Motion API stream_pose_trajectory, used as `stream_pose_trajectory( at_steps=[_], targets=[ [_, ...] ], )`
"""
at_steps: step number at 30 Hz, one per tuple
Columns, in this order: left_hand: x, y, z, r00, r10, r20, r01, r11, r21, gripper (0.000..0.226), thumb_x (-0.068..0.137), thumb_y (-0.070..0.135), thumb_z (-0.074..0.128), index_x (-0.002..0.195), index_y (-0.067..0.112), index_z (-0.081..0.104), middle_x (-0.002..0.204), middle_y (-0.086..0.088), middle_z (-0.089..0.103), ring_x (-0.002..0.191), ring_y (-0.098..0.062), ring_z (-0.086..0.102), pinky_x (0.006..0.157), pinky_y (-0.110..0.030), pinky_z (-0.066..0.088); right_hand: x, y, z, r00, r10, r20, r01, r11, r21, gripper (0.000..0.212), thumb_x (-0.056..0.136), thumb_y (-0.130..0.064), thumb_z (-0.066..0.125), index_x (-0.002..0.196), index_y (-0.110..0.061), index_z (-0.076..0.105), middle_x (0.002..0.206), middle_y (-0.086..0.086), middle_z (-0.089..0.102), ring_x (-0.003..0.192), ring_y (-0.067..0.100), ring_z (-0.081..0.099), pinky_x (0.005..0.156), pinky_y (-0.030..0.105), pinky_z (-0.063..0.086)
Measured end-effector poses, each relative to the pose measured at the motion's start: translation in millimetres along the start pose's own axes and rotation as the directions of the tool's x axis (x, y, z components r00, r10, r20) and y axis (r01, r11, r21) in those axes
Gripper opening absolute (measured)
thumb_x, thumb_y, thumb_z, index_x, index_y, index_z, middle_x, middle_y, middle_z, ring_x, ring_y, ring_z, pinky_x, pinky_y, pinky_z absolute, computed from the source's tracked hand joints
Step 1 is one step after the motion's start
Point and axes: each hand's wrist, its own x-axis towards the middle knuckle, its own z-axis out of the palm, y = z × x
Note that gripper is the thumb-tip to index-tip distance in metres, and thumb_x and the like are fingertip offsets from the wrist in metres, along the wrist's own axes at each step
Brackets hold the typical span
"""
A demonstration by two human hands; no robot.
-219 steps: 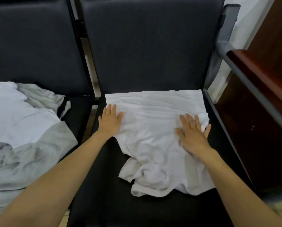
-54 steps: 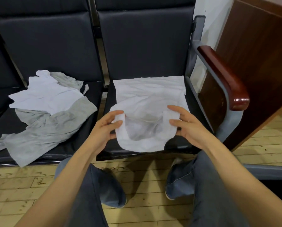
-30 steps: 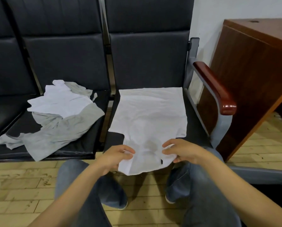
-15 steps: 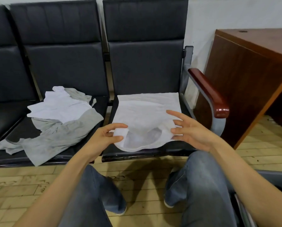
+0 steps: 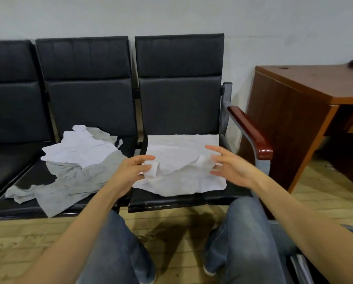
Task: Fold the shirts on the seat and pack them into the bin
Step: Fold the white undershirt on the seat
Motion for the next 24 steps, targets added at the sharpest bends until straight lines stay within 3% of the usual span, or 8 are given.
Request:
stream_pose_trajectory(
  at_steps=[5, 8, 10, 13, 16, 19, 22, 24],
  targets=[
    [-2.2, 1.0, -2.5, 0.998, 0.058, 0.008, -0.058, 0.972, 0.226, 0.039, 0.089, -0.008, 0.051, 0.103, 0.024, 0.068, 0.100, 0.000, 0.061, 0.077, -0.021, 0.052, 0.073, -0.027, 0.048, -3.4, 6.7, 0.7, 0.987, 0.138, -0.085, -0.156, 0.953, -0.261, 0.050, 0.091, 0.003, 0.056, 0.135, -0.019, 0.049, 0.093, 0.004, 0.049, 0.080, 0.018, 0.062, 0.091, 0.039, 0.053],
    [-3.5, 2.0, -3.5, 0.997, 0.080, 0.011, -0.078, 0.922, 0.379, 0.029, 0.088, -0.005, 0.056, 0.100, 0.016, 0.070, 0.074, 0.005, 0.053, 0.069, -0.016, 0.047, 0.062, -0.016, 0.046, -3.6, -7.1, 1.7, 0.975, 0.125, -0.184, -0.188, 0.904, -0.383, 0.042, 0.092, 0.001, 0.056, 0.131, -0.014, 0.050, 0.104, 0.007, 0.052, 0.087, 0.019, 0.059, 0.075, 0.031, 0.054],
    [-3.5, 2.9, -2.8, 0.995, 0.098, 0.002, -0.089, 0.890, 0.448, 0.020, 0.087, 0.000, 0.061, 0.093, 0.016, 0.071, 0.068, 0.000, 0.040, 0.067, -0.014, 0.045, 0.062, -0.015, 0.047, -6.1, -13.3, 2.2, 0.964, 0.168, -0.204, -0.244, 0.864, -0.440, 0.036, 0.092, -0.001, 0.057, 0.126, -0.013, 0.053, 0.111, 0.008, 0.054, 0.096, 0.022, 0.058, 0.077, 0.031, 0.054],
    [-5.3, 5.6, -2.0, 0.999, 0.050, 0.000, -0.046, 0.915, 0.402, 0.013, 0.086, 0.004, 0.066, 0.087, 0.016, 0.071, 0.066, -0.001, 0.030, 0.066, -0.016, 0.040, 0.068, -0.022, 0.049, -13.7, -21.6, 4.2, 0.952, 0.221, -0.210, -0.300, 0.800, -0.520, 0.032, 0.089, -0.002, 0.062, 0.117, -0.018, 0.059, 0.098, 0.008, 0.057, 0.084, 0.020, 0.054, 0.084, 0.036, 0.055],
    [-8.6, 11.5, -1.3, 0.998, -0.048, 0.028, 0.037, 0.955, 0.294, 0.007, 0.084, 0.007, 0.069, 0.087, 0.012, 0.072, 0.067, -0.001, 0.042, 0.071, -0.016, 0.049, 0.078, -0.030, 0.051, -20.1, -27.0, 6.6, 0.966, 0.167, -0.196, -0.248, 0.809, -0.533, 0.025, 0.090, -0.001, 0.061, 0.109, -0.017, 0.064, 0.088, 0.004, 0.057, 0.080, 0.017, 0.056, 0.085, 0.036, 0.054],
    [-12.8, 15.9, 3.1, 0.995, -0.091, 0.040, 0.082, 0.977, 0.197, 0.010, 0.086, 0.007, 0.066, 0.095, 0.010, 0.071, 0.086, -0.002, 0.064, 0.084, -0.016, 0.061, 0.073, -0.022, 0.052, -21.9, -18.1, 11.0, 0.971, 0.150, -0.188, -0.230, 0.807, -0.544, 0.020, 0.091, -0.005, 0.060, 0.107, -0.017, 0.064, 0.096, 0.006, 0.064, 0.087, 0.018, 0.063, 0.083, 0.031, 0.054],
    [-15.4, 12.9, 11.0, 0.998, -0.057, 0.037, 0.050, 0.987, 0.155, 0.019, 0.088, 0.005, 0.063, 0.105, 0.012, 0.069, 0.100, 0.002, 0.065, 0.094, -0.008, 0.060, 0.075, -0.015, 0.048, -15.2, 13.0, 18.1, 0.963, 0.224, -0.150, -0.269, 0.780, -0.564, 0.018, 0.091, -0.009, 0.062, 0.108, -0.014, 0.063, 0.102, 0.006, 0.066, 0.092, 0.018, 0.064, 0.086, 0.031, 0.054],
    [-15.5, 9.4, 18.0, 0.996, -0.063, 0.070, 0.052, 0.988, 0.145, 0.025, 0.089, 0.003, 0.060, 0.109, 0.017, 0.067, 0.101, 0.003, 0.060, 0.098, -0.012, 0.059, 0.081, -0.020, 0.048, -8.3, 38.3, 25.7, 0.949, 0.293, -0.115, -0.309, 0.796, -0.520, 0.017, 0.092, -0.009, 0.059, 0.109, -0.011, 0.061, 0.098, 0.004, 0.066, 0.089, 0.017, 0.062, 0.086, 0.030, 0.052]
  ],
)
